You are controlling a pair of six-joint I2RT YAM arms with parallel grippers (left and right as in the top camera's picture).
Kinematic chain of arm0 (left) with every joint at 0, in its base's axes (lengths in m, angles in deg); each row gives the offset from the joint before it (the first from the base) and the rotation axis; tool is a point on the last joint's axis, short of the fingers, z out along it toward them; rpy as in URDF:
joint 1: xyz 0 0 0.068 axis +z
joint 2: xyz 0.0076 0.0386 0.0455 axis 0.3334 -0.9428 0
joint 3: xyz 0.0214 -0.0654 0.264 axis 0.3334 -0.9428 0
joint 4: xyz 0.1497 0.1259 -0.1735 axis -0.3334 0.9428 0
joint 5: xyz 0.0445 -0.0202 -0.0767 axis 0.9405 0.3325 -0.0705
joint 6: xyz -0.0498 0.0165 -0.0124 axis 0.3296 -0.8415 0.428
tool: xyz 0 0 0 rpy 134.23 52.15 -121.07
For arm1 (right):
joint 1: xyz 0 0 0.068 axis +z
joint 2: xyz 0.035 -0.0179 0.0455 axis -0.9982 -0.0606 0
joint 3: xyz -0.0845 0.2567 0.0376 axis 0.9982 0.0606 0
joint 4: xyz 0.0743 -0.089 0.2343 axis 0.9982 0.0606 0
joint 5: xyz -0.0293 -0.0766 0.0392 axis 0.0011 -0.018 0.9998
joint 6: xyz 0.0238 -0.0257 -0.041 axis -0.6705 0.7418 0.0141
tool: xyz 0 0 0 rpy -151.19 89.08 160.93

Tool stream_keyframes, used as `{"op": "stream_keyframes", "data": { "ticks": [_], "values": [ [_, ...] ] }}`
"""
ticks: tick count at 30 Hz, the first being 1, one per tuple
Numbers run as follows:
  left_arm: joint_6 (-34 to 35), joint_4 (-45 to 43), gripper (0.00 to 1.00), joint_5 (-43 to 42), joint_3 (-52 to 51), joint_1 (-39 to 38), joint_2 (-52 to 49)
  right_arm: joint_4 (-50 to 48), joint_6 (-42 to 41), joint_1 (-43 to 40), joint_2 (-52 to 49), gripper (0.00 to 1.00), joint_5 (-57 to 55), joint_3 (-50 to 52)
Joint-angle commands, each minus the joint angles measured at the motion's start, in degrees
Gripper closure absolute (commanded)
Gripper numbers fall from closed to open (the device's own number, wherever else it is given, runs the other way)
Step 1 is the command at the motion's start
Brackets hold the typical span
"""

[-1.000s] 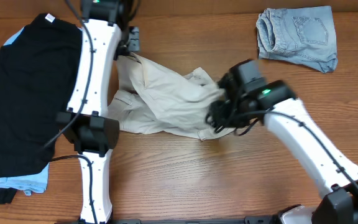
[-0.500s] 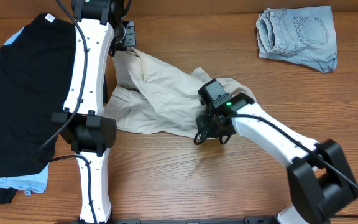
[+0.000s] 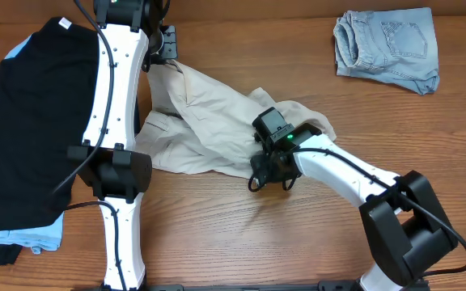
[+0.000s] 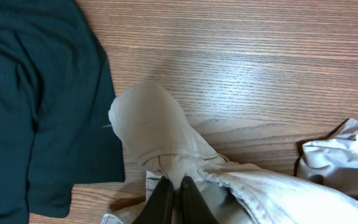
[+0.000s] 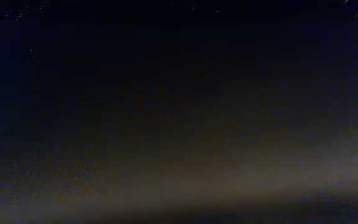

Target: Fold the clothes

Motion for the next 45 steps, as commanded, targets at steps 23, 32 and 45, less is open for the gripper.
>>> {"op": "stream_keyframes", "data": {
  "ticks": [23, 32, 45],
  "values": [
    [-2.9, -2.0, 0.96, 0.0, 1.5, -0.3, 6.1, 7.9, -1.3, -4.3, 1.5, 0.87, -6.4, -7.6],
    [-2.9, -4.8, 0.96, 0.0, 1.5, -0.4, 22.5, 20.3, -1.2, -12.3, 15.4, 0.96, -10.1, -25.2],
    [-2.8, -6.6, 0.96, -2.9, 1.5, -0.4, 47.8, 35.4, 4.0, -26.0, 28.7, 0.96, -8.5, -57.5]
  ]
}}
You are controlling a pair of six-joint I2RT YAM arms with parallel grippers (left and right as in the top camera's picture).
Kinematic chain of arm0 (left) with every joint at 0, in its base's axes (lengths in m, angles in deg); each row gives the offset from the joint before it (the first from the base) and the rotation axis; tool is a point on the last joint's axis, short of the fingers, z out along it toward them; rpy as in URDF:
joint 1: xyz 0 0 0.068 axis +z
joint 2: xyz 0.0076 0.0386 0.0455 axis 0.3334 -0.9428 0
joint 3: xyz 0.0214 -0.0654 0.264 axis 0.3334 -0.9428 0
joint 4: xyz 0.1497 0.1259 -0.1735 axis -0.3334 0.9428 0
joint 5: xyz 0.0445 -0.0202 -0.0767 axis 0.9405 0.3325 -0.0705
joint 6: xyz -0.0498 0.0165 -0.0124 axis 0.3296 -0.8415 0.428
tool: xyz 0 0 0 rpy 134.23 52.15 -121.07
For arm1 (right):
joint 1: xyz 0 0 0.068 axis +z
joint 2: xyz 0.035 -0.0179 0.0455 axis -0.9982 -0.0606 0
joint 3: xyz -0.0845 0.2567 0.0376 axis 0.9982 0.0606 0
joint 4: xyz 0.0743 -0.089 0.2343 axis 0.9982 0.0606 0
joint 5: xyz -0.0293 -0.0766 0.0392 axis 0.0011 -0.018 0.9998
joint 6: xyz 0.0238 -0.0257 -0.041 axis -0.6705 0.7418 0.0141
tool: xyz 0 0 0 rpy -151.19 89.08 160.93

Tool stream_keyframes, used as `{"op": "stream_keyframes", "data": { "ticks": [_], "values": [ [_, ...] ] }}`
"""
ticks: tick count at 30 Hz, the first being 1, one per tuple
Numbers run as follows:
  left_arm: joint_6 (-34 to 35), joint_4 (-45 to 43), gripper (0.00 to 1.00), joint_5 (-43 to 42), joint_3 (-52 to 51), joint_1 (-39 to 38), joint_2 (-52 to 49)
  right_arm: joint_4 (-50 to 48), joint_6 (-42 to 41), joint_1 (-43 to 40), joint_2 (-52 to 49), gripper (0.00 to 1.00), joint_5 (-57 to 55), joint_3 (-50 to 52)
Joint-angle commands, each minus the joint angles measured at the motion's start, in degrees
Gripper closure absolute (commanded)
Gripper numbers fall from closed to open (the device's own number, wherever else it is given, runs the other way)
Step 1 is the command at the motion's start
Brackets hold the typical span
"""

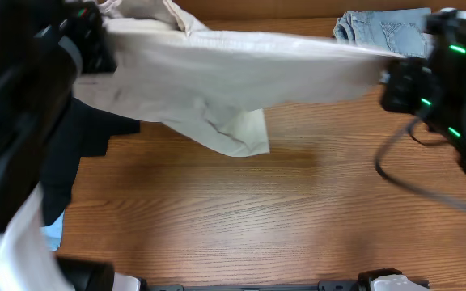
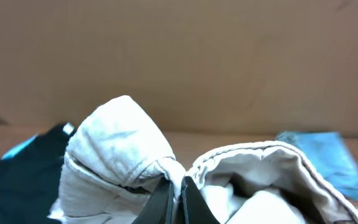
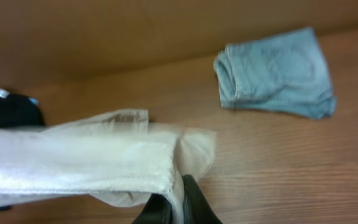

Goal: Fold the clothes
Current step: 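Lift the shorts with both grippers and stretch them apart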

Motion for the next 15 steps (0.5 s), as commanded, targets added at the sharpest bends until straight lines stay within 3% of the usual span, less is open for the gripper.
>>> {"op": "stream_keyframes", "data": {
  "ticks": [1, 8, 15],
  "values": [
    [-1.3, -0.5, 0.96, 0.4, 1.2, 0.4, 5.3, 2.5, 2.4, -1.0, 2.6, 0.96, -1.1, -6.6],
    [-0.8, -0.5, 0.96, -0.4, 1.2, 0.4, 8.7, 6.3, 4.5, -1.0, 5.7, 0.96, -1.1, -11.7],
    [-0.9, -2.7, 0.96, -0.4, 1.2, 0.4, 1.0, 5.0, 7.3, -1.0, 0.1, 0.96, -1.1, -11.5]
  ]
}}
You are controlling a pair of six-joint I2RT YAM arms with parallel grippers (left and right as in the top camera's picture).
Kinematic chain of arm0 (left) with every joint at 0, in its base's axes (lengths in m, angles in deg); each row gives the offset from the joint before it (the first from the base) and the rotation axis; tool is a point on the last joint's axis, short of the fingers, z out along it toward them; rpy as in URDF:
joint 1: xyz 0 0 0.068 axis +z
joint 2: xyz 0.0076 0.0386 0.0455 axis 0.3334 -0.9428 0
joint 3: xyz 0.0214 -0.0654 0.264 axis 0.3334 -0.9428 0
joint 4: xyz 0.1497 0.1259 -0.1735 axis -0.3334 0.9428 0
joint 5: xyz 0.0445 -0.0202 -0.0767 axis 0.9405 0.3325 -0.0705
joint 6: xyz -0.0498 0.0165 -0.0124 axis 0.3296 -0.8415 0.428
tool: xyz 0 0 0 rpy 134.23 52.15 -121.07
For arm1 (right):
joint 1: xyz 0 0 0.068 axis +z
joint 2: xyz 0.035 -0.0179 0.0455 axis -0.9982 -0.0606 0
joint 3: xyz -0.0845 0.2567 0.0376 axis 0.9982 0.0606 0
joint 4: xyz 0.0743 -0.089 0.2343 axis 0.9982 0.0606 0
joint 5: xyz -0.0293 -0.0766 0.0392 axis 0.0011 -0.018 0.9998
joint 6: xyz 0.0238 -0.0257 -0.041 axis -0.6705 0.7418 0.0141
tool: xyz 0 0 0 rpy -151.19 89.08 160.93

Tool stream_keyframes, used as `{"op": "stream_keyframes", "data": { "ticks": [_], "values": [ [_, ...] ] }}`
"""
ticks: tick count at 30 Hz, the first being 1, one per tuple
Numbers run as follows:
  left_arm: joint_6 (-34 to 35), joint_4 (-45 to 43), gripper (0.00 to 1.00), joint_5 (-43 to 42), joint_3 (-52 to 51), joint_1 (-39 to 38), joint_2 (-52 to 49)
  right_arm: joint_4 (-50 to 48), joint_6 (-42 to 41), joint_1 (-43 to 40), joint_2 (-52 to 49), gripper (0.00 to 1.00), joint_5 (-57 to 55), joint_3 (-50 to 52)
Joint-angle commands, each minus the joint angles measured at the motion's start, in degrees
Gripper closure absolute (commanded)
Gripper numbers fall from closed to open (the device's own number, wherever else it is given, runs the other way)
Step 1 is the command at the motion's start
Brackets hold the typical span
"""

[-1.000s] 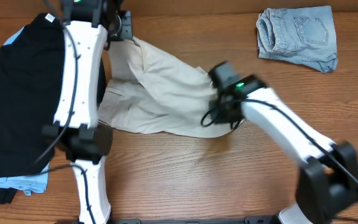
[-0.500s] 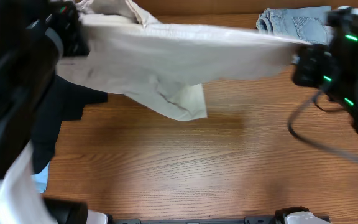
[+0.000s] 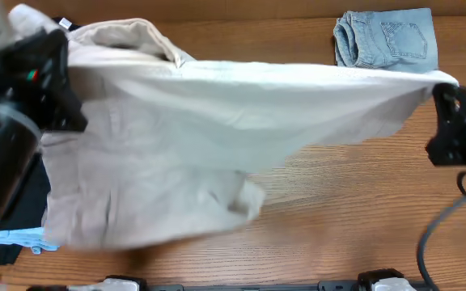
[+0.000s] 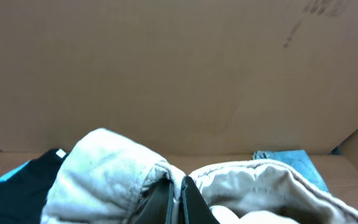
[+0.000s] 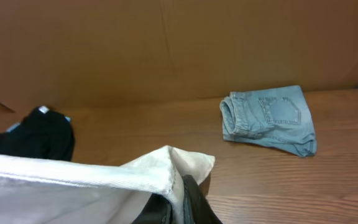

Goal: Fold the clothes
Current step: 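Lift the shorts with both grippers and stretch them apart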

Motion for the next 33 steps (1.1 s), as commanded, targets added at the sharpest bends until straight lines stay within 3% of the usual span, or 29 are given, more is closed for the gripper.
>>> {"op": "stream_keyframes", "data": {
  "ticks": [1, 6, 11, 15, 20, 26, 33],
  "values": [
    [-0.9, -3.2, 0.96, 2.1, 0.4, 0.4, -6.1, -2.0, 2.4, -0.9, -6.0, 0.96, -2.7, -0.3],
    [-1.0, -12.3, 0.96, 2.1, 0.4, 0.4, -15.9, -10.4, 4.2, -0.9, -14.2, 0.96, -5.6, -0.3],
    [-0.9, -25.7, 0.96, 0.6, 0.4, 0.4, -24.0, -25.4, 7.0, -2.8, -21.1, 0.96, -11.7, -0.3],
    [-0.9, -33.9, 0.96, -4.0, 0.4, 0.4, -25.7, -33.1, 8.2, -6.3, -22.0, 0.96, -11.3, -0.5],
    [-0.9, -39.4, 0.96, -6.6, 0.5, 0.4, -23.6, -34.9, 11.4, -11.1, -21.8, 0.96, -9.3, -6.0],
    [-1.9, -32.9, 0.96, -6.9, 0.5, 0.4, -22.3, -31.9, 11.3, -15.7, -22.0, 0.96, -1.6, -9.3],
    [-2.6, -13.0, 0.96, 5.2, 0.4, 0.4, -26.5, -18.7, 11.3, -16.3, -28.3, 0.96, 6.4, -6.5]
  ]
}}
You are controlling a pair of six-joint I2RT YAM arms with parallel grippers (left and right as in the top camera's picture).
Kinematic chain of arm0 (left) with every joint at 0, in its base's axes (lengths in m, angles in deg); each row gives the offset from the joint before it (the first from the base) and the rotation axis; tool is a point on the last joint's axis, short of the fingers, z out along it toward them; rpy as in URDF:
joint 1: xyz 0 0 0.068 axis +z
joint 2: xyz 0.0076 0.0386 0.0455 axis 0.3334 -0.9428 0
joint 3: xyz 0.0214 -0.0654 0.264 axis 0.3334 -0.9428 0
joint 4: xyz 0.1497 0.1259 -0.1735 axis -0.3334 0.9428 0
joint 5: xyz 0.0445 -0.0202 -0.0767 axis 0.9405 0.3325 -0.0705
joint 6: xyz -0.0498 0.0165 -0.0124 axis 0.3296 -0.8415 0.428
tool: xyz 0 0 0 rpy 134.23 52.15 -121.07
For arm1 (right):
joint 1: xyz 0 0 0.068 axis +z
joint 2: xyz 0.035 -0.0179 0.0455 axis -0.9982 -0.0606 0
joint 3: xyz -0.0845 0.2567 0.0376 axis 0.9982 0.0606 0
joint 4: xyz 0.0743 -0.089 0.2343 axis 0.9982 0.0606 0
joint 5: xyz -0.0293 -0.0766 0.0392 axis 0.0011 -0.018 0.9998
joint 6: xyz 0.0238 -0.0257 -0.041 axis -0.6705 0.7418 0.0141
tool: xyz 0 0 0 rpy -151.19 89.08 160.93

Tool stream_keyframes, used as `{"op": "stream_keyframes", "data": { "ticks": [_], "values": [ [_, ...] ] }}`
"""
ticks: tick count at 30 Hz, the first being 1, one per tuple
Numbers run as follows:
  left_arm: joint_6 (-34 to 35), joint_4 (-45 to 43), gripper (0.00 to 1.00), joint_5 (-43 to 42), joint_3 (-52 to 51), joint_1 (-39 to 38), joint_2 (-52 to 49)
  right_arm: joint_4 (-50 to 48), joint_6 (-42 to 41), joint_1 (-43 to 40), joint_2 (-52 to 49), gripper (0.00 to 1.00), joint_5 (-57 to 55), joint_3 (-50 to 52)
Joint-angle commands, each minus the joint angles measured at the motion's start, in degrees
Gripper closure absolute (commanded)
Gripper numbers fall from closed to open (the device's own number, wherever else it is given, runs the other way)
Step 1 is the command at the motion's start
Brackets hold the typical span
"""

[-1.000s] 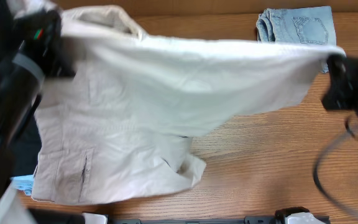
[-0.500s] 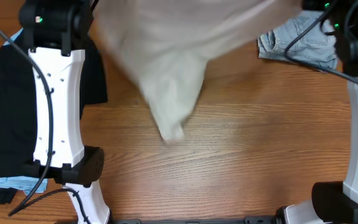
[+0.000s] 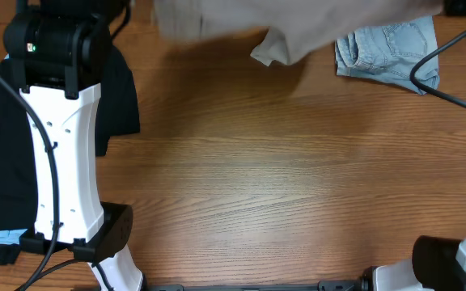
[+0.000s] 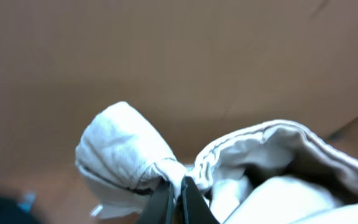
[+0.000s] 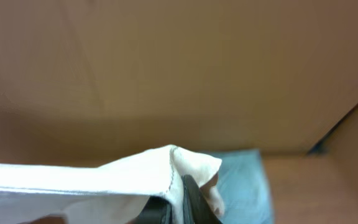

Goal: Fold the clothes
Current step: 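Lift the shorts with both grippers and stretch them apart, then lay the stretched shorts flat on the table and release both grippers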

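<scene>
The beige garment [image 3: 298, 20] is stretched along the far edge of the overhead view, with one flap [image 3: 269, 48] hanging lower. My left gripper [image 4: 174, 194] is shut on a bunched end of the beige cloth [image 4: 126, 149]. My right gripper [image 5: 178, 200] is shut on a hemmed corner of the same cloth [image 5: 182, 162]. In the overhead view the white left arm [image 3: 55, 121] rises at the left. The right arm shows only at the top right corner. Neither gripper's fingers show there.
A black garment lies at the left with a light blue piece under its near end. Folded blue jeans [image 3: 388, 48] lie at the back right, also below my right gripper as jeans [image 5: 244, 186]. A brown cardboard wall [image 4: 166, 56] stands behind.
The beige garment hung spread over the middle and left of the table; now it sits at the far edge of the overhead view. Both grippers remain shut on it.
The beige garment first lay crumpled on the table, my left gripper shut on its back-left end and my right gripper down on its middle. Then it was off the table, stretched between both grippers, then spread wider. Now it is held at the back.
</scene>
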Motion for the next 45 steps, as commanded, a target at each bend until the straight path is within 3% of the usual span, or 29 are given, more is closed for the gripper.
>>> {"op": "stream_keyframes", "data": {
  "ticks": [1, 7, 15, 21, 24, 33, 39, 45],
  "values": [
    [-1.8, 5.4, 0.96, 11.6, 0.8, 1.4, -2.9, 5.1, 0.0, -1.7, -5.2, 0.96, 2.6, 1.7],
    [-1.4, 16.4, 0.96, 11.8, 0.8, 1.5, -7.6, 15.4, -0.3, -1.7, -8.6, 0.96, 10.0, 7.9],
    [0.1, 31.8, 0.96, 11.8, 0.6, 1.5, -8.1, 27.3, -2.8, -1.7, -8.3, 0.96, 11.6, 11.8],
    [-1.4, 31.8, 0.96, 3.4, -5.5, 1.4, -6.7, 32.5, -6.6, -1.7, -5.4, 0.96, 10.5, 13.6],
    [-1.2, 31.8, 0.96, 2.9, -12.6, 1.3, -4.8, 31.3, -8.3, -1.7, -0.9, 0.96, 10.5, 19.1],
    [1.7, 31.5, 0.96, 4.6, -40.0, 1.1, 6.0, 23.2, -15.3, -1.7, 21.8, 0.96, 10.3, 48.7],
    [2.0, 28.3, 0.96, 1.0, -55.8, -1.7, 13.0, 24.6, -21.4, -1.7, 30.9, 0.96, 7.3, 63.7],
    [4.7, 28.4, 0.95, 0.6, -68.0, -5.3, 14.5, 26.4, -24.2, -1.7, 32.7, 0.83, 7.5, 70.7]
  ]
}}
